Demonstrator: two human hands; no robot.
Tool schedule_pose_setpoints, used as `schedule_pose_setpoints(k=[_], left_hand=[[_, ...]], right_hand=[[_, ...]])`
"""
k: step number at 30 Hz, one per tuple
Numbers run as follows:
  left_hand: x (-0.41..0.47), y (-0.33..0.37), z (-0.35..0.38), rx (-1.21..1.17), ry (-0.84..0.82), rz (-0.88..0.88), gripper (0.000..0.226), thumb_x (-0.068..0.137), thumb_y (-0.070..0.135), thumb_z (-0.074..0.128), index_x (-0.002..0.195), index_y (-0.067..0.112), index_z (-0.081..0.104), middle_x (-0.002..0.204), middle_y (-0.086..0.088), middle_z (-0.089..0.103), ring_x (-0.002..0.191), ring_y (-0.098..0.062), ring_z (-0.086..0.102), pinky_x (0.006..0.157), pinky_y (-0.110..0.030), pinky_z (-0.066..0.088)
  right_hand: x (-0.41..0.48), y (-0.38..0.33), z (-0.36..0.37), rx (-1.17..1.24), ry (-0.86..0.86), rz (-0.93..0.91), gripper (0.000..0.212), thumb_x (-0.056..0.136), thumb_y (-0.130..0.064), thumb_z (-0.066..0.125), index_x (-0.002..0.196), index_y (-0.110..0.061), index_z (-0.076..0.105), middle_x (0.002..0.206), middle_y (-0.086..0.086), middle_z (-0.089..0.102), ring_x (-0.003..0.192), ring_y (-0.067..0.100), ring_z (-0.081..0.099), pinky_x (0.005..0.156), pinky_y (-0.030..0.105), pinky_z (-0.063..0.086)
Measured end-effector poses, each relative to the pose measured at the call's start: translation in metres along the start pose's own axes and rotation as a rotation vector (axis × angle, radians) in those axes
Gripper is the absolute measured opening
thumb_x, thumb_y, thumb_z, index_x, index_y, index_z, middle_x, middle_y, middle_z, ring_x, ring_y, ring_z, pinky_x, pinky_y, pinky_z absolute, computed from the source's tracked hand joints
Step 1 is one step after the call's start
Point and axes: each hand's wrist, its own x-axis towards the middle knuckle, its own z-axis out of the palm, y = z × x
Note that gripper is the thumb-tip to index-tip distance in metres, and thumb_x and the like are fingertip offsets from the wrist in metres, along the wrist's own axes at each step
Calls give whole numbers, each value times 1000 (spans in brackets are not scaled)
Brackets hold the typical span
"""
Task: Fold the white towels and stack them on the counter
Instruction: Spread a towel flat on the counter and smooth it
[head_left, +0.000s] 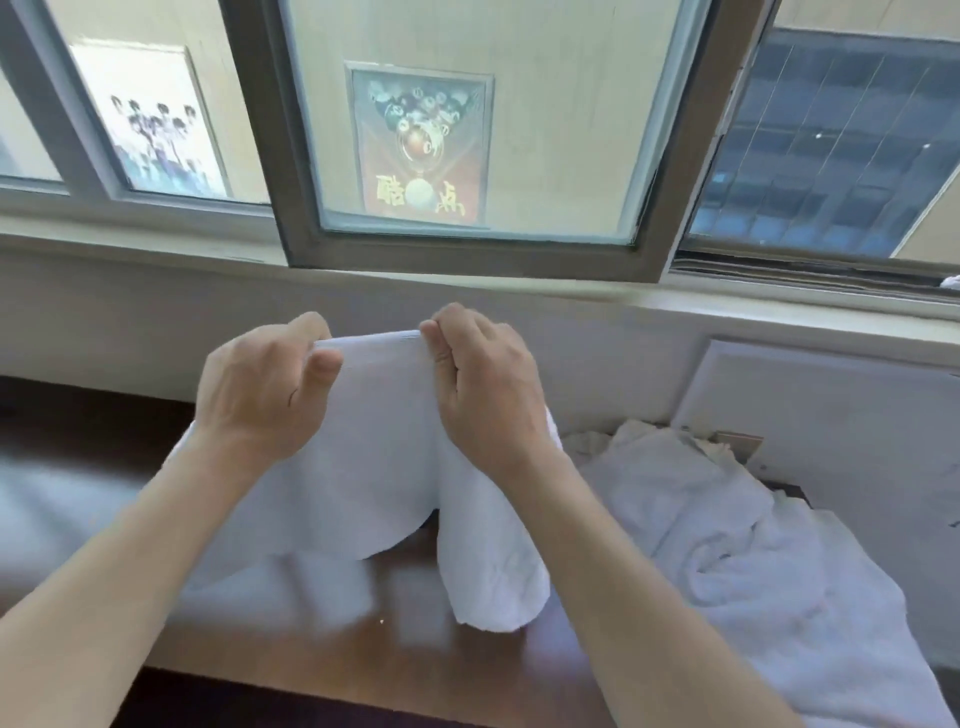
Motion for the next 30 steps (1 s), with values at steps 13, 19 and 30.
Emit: schedule_pose_setpoints(k=[13,19,30], left_hand=[[-46,-203,-79,223,-120,-225,87,82,86,-3,68,14,44,49,4,42,47,-25,39,49,-25,18],[-27,-302,-79,244,-226,-302,84,78,88,-6,64,16,34,49,7,37,44,-17,34,47,-26,19],[17,-423,-57,225,-295,-225,97,72,93,-9,67,11,43,49,4,40,45,-23,38,46,-26,18]], right_hand=[[17,-96,216,216,-117,-72,28,102,-19,44,77,-21,30,62,-6,41,58,15,26,55,33,32],[40,-105,323,174,-95,-33,29,100,-22,41,72,-16,42,58,-4,46,60,16,28,55,29,26],[84,-110,426,86,-185,63,31,102,-30,37,74,-17,40,60,-8,40,52,20,34,53,29,25]])
